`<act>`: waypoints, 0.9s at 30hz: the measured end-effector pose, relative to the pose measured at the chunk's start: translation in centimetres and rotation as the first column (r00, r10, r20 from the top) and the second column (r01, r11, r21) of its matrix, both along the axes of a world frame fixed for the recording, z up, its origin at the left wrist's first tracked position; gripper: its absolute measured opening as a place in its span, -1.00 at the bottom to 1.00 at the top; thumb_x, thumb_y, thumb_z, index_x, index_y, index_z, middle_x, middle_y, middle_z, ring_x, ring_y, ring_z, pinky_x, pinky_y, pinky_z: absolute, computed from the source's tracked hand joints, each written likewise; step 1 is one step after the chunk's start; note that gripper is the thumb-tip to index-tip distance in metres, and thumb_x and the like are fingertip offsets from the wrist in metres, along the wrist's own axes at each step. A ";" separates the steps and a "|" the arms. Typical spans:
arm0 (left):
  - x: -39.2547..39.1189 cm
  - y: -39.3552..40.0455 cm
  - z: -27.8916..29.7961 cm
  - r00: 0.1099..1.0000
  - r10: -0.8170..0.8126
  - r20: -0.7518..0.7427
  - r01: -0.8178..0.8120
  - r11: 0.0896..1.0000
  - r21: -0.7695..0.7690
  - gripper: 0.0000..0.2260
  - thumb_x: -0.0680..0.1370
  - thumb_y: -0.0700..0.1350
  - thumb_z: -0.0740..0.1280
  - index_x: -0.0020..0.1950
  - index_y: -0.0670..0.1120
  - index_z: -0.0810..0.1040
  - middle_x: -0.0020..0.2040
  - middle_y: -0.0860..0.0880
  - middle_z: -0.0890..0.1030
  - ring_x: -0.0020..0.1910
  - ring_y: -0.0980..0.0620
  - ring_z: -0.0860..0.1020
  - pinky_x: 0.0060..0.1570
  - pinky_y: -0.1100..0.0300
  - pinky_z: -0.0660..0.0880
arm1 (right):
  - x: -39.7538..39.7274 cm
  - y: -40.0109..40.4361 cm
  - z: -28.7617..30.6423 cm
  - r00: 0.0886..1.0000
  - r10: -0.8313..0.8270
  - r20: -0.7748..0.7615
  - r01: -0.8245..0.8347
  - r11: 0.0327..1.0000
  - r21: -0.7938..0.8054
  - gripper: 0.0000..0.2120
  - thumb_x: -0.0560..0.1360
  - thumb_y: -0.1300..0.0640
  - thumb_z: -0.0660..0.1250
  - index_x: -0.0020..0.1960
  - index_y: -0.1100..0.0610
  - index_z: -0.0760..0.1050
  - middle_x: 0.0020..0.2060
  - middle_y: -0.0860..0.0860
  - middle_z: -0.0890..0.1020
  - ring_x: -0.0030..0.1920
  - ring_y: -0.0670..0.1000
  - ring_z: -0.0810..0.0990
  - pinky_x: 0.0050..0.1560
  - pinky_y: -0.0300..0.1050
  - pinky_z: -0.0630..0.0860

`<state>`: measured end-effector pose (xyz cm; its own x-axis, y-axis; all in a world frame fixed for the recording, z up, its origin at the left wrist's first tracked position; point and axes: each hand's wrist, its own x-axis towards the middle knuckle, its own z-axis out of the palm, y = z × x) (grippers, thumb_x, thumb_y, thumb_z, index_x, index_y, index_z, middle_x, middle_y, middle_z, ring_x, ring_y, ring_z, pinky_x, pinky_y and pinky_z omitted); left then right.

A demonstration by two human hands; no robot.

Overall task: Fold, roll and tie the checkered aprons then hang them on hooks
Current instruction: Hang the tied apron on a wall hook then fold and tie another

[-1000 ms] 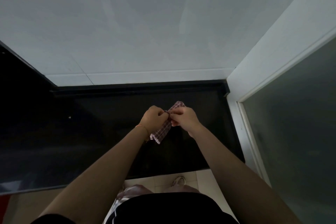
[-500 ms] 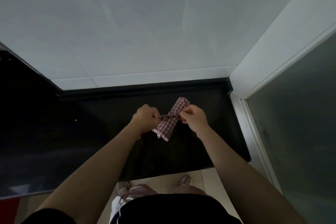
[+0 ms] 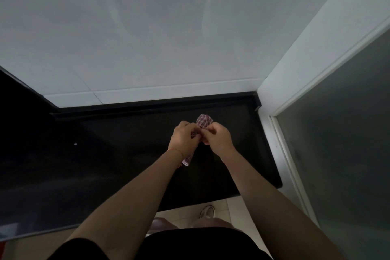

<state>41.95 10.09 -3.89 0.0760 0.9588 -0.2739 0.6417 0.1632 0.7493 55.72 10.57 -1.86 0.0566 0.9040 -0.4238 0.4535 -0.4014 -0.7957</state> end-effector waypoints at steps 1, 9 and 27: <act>0.0 0.1 -0.2 1.000 -0.012 0.006 0.012 1.000 -0.020 -0.90 0.57 -0.04 0.35 0.04 0.15 0.55 0.23 0.03 0.45 0.21 0.06 0.44 0.29 0.08 0.44 | 0.0 0.2 0.0 1.000 0.005 0.017 -0.006 1.000 0.009 -0.93 0.58 0.14 0.34 -0.05 0.13 0.52 -0.09 0.07 0.63 -0.07 0.04 0.65 -0.03 -0.09 0.64; -0.1 -0.4 -1.6 0.997 0.007 0.079 0.004 0.990 -0.138 -0.80 0.65 0.03 0.13 0.21 0.16 0.48 0.28 0.02 0.39 0.25 -0.02 0.39 0.30 -0.12 0.41 | -0.5 0.9 -0.3 0.999 -0.003 0.047 0.003 1.000 0.016 -0.93 0.58 0.12 0.34 -0.08 0.07 0.51 -0.08 0.05 0.61 -0.04 0.02 0.62 0.08 0.02 0.61; -0.2 -0.1 -2.1 0.994 -0.062 -0.090 0.050 0.990 -0.131 -0.78 0.65 0.02 0.08 0.19 0.12 0.48 0.24 0.01 0.36 0.09 0.01 0.46 0.20 -0.09 0.47 | -0.6 0.5 -0.1 0.997 0.020 0.071 -0.023 0.998 0.054 -0.88 0.57 0.17 0.34 -0.15 0.07 0.50 -0.13 0.03 0.60 -0.07 0.01 0.62 0.06 0.06 0.62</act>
